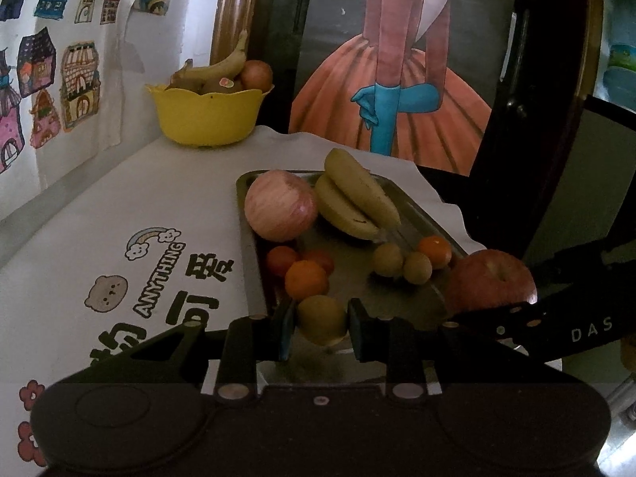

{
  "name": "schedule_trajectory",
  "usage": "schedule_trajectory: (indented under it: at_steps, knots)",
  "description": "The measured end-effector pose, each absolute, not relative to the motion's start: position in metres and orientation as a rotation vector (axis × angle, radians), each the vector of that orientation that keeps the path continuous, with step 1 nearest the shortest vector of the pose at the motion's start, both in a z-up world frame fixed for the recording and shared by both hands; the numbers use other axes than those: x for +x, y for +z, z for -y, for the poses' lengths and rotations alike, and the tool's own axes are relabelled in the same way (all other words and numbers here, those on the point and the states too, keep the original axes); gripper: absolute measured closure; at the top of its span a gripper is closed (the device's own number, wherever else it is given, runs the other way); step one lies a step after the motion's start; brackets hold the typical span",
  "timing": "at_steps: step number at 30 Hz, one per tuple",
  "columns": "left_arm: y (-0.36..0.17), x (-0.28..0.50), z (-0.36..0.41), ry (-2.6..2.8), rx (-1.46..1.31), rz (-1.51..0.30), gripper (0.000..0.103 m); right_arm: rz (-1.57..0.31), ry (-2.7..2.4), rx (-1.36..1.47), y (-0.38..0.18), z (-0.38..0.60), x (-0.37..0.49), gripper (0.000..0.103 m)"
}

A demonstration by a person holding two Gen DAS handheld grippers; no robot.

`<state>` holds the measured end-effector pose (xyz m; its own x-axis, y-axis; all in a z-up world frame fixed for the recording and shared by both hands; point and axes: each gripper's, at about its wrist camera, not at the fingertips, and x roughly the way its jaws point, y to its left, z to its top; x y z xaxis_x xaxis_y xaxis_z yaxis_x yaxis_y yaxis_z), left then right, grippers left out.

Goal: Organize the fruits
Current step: 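Lower the apple into the tray with right gripper while left lowers the kiwi there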

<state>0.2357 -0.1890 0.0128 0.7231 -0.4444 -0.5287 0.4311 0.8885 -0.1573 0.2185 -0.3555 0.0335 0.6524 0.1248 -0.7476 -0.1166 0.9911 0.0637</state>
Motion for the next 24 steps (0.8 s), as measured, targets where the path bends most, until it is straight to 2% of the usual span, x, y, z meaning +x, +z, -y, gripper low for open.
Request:
schedule_trajectory:
  at_steps: [24]
  knots:
    - [0.008,0.249,0.18,-0.517,-0.052,-0.597,0.073,-0.793,0.09,0.054,0.026,0.347,0.219,0.028]
